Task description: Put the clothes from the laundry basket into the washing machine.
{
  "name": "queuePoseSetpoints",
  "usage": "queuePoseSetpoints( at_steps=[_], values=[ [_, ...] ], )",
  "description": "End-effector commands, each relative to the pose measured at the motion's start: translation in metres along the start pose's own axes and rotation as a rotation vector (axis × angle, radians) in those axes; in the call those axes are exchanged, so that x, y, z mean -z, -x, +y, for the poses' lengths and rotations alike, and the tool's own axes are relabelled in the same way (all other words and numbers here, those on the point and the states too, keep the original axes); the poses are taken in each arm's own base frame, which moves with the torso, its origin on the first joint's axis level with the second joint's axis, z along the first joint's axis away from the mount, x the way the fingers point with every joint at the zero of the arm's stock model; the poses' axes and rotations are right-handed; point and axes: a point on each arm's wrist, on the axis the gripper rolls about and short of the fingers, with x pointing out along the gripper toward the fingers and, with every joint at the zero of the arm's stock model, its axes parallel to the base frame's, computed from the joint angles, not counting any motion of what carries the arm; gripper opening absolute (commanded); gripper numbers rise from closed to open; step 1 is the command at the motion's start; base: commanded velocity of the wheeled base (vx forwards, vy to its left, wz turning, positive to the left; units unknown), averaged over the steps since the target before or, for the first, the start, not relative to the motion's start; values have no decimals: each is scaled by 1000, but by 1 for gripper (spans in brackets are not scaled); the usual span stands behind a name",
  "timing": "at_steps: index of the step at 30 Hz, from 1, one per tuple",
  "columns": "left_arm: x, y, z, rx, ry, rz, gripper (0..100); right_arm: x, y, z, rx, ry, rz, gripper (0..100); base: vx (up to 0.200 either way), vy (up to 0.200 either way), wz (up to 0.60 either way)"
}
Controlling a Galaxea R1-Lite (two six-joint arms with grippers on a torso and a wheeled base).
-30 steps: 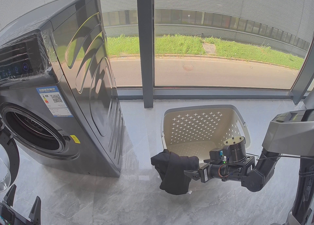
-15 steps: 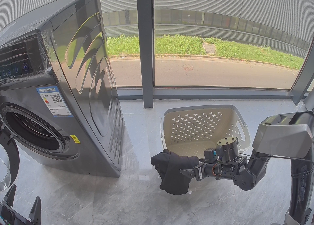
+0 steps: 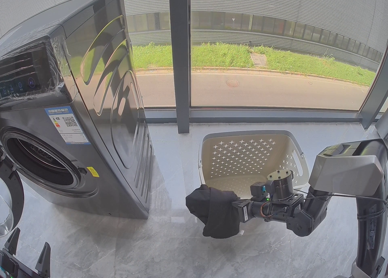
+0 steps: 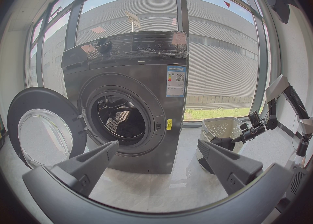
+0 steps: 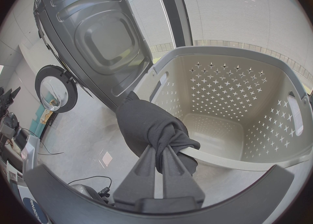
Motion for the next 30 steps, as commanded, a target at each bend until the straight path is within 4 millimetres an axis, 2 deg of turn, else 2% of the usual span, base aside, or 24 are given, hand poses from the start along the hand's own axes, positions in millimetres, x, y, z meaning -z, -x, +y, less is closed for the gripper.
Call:
queuePoseSetpoints(
  at_steps=[1, 7, 16, 18, 20, 21, 23, 24, 25, 26, 27, 30],
  values=[
    [5, 0, 0, -2, 2, 0, 100, -14, 9, 5, -10, 7, -46, 0, 0, 0, 0],
    [5, 0, 0, -2, 2, 0, 100, -28, 32, 13, -24, 14, -82, 0, 0, 0, 0],
    [5, 0, 0, -3, 4, 0, 100, -56, 83, 28, -45, 17, -199, 0, 0, 0, 0],
    [5, 0, 0, -3, 4, 0, 100, -67, 101, 34, -58, 21, -255, 0, 0, 0, 0],
    [5, 0, 0, -5, 2, 0, 100, -68, 104, 34, -59, 23, -265, 0, 0, 0, 0],
    [5, 0, 0, -5, 2, 0, 100, -83, 128, 38, -68, 19, -354, 0, 0, 0, 0],
    [5, 0, 0, -6, 2, 0, 100, -92, 147, 41, -60, 20, -416, 0, 0, 0, 0],
    [5, 0, 0, -6, 2, 0, 100, -93, 149, 41, -58, 20, -424, 0, 0, 0, 0],
    [5, 0, 0, -8, 2, 0, 100, -99, 164, 43, -51, 21, -468, 0, 0, 0, 0],
    [5, 0, 0, -8, 2, 0, 100, -99, 164, 43, -51, 21, -468, 0, 0, 0, 0],
    [5, 0, 0, -6, 2, 0, 100, -103, 181, 45, -53, 26, -514, 0, 0, 0, 0],
    [5, 0, 0, -3, 1, 0, 100, -110, 205, 45, -35, 27, -585, 0, 0, 0, 0]
  ],
)
